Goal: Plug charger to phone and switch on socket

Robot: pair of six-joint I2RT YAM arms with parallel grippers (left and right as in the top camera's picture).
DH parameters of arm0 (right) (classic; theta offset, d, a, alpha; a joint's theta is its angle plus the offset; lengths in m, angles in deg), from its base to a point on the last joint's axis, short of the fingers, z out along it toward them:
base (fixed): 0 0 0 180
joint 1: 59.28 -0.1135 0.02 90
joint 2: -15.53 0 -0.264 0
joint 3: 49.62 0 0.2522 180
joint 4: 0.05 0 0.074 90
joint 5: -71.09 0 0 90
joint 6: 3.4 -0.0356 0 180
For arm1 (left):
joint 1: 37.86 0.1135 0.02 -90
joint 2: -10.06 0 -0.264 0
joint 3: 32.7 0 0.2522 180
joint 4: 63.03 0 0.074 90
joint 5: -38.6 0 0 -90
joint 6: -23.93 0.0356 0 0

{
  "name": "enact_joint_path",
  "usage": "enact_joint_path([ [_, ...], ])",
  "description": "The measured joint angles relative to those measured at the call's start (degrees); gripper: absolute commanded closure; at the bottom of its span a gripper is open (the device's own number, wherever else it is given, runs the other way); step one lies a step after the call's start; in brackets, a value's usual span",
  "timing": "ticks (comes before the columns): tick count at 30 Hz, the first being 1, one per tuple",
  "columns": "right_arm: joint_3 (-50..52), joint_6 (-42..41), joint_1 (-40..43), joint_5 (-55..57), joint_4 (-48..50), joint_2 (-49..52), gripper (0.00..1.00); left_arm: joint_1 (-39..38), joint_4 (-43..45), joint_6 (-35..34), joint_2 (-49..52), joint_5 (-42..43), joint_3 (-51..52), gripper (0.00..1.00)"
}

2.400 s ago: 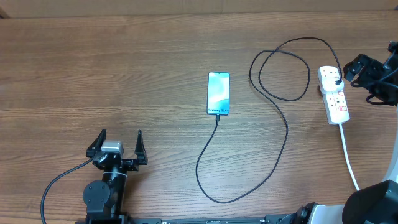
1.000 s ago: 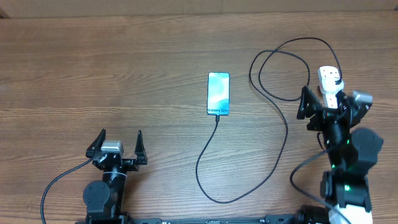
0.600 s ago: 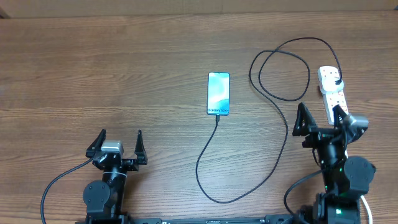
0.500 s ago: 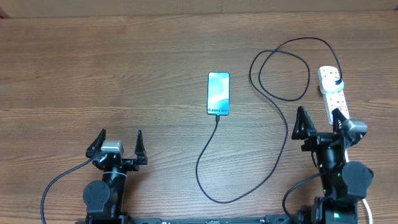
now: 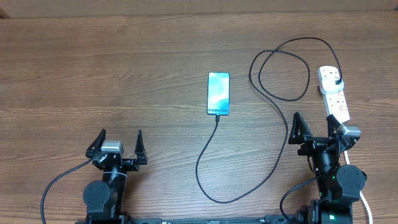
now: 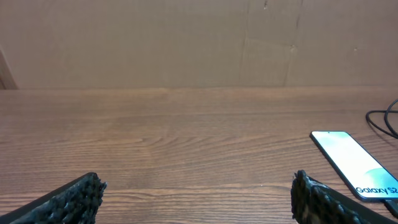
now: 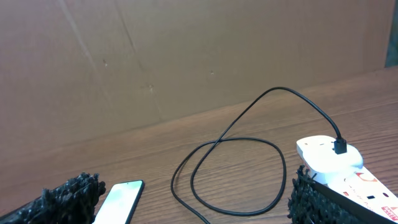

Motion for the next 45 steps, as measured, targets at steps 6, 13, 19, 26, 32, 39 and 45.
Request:
enact_joint_path([
  [6, 0.5, -0.2, 0.0, 0.0, -1.05, -1.64, 0.0, 0.0, -0.02, 0.0, 0.0, 0.0, 0.0, 0.0],
  [13, 6.32, -0.39, 0.0, 0.0, -1.9, -11.26, 0.0, 0.0, 0.0, 0.0, 0.0, 0.0, 0.0, 0.0],
  [19, 7.02, -0.61, 0.0, 0.02, -4.5, -13.97, 0.0, 0.0, 0.0, 0.0, 0.0, 0.0, 0.0, 0.0],
  [26, 7.02, -0.61, 0.0, 0.0, -7.32, -14.88, 0.0, 0.0, 0.0, 0.0, 0.0, 0.0, 0.0, 0.0],
  [32, 7.02, -0.63, 0.02, 0.02, -7.37, -16.13, 0.0, 0.0, 0.0, 0.0, 0.0, 0.02, 0.0, 0.0],
  [39, 7.02, -0.63, 0.0, 0.0, -7.37, -16.13, 0.0, 0.0, 0.0, 0.0, 0.0, 0.0, 0.0, 0.0],
  [45, 7.02, -0.61, 0.0, 0.02, -7.41, -16.13, 0.0, 0.0, 0.0, 0.0, 0.0, 0.0, 0.0, 0.0],
])
